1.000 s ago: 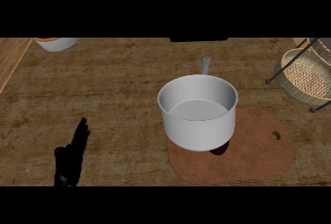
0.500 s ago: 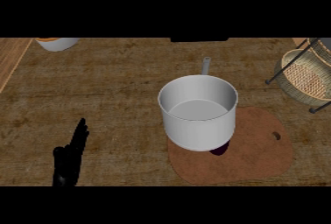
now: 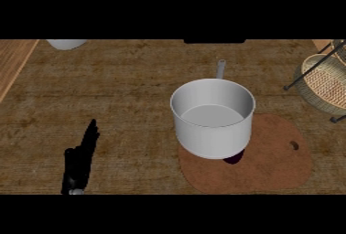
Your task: Pick the cupcake from the cutting board and place it in the tiered basket
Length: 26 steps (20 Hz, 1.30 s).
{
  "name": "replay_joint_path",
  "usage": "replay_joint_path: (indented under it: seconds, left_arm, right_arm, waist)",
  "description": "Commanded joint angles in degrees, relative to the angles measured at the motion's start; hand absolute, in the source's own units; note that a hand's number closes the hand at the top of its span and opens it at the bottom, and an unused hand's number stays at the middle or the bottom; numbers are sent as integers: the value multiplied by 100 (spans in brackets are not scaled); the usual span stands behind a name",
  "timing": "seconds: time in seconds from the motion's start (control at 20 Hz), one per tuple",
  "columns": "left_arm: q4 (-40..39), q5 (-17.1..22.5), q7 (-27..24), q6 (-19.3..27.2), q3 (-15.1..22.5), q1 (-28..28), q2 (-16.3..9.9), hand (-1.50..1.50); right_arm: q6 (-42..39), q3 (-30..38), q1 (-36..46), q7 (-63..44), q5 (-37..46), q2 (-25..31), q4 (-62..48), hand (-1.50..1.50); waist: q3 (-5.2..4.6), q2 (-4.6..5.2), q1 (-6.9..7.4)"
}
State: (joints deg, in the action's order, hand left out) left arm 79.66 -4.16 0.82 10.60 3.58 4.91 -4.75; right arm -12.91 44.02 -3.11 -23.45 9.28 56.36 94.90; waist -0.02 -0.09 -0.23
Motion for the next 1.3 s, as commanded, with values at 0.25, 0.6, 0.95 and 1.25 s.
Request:
replay_joint_path:
  seconds: [0.25, 0.6, 0.95, 1.25]
  left_arm:
    - [543, 12, 389, -177, 43, 180, -112, 0]
    - [356, -41, 222, -123, 98, 142, 56, 0]
    - [-90, -181, 55, -14, 63, -176, 154, 0]
    - [-75, -18, 70, -268, -110, -260, -50, 0]
  right_arm:
    - [72, -862, 1632, -821, 280, 686, -1032, 150]
    - [560, -2105, 2958, -74, 828, 483, -2671, 150]
    - [766, -2710, 3752, 973, 1365, 74, -4111, 150]
    - [1546, -3033, 4490, 1262, 2116, -304, -5537, 150]
  waist:
    - [0, 19, 127]
    - [3, 43, 240]
    - [3, 41, 165]
    - [7, 63, 219]
